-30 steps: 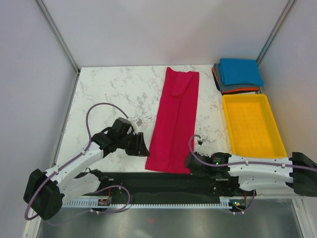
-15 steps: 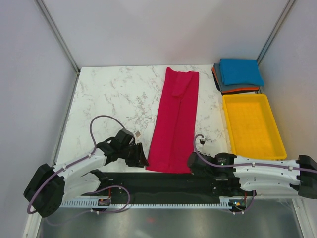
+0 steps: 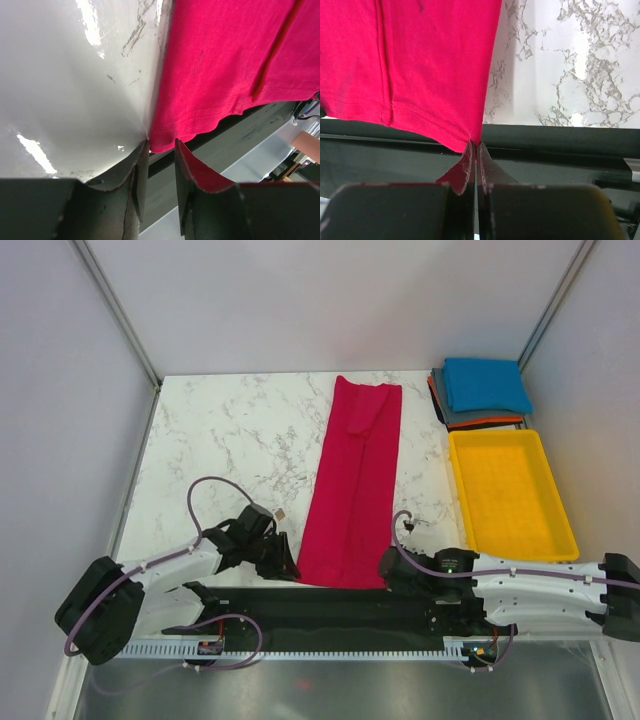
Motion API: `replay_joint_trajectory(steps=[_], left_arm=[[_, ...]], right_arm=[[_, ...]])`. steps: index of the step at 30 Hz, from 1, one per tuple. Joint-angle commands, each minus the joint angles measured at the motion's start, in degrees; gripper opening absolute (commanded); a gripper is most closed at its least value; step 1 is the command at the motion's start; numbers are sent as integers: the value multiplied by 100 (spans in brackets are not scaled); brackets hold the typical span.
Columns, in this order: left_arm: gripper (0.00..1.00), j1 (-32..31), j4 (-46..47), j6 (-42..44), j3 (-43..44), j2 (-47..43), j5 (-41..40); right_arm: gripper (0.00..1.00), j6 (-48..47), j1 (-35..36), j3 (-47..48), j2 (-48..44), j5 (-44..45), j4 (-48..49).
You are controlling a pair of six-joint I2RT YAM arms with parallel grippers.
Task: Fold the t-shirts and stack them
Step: Fold the tshirt
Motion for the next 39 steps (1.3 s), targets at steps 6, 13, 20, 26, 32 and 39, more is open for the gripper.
replay_joint_trajectory(steps=[6,13,20,26,32,39], left_arm=[[5,-70,526,-223,20,268,184],[2,-70,192,-347,653,109,237],[2,44,157,-171,1724,1242,202],[2,571,87,171,3277,2639,378],[2,1011,-308,392,4546,3746,457],[2,1503,-564,611,5934,4660,746]], right_arm=[[0,57,1,6,-251,164,-96],[0,-319,-112,374,-59,489,-289],[0,-2196,-1596,1025,609,263,103],[0,-3974,-3072,1710,1591,-370,983],[0,-4723,-4041,2466,2639,-775,1310],[0,-5374,-4964,3205,3290,-1487,1407]])
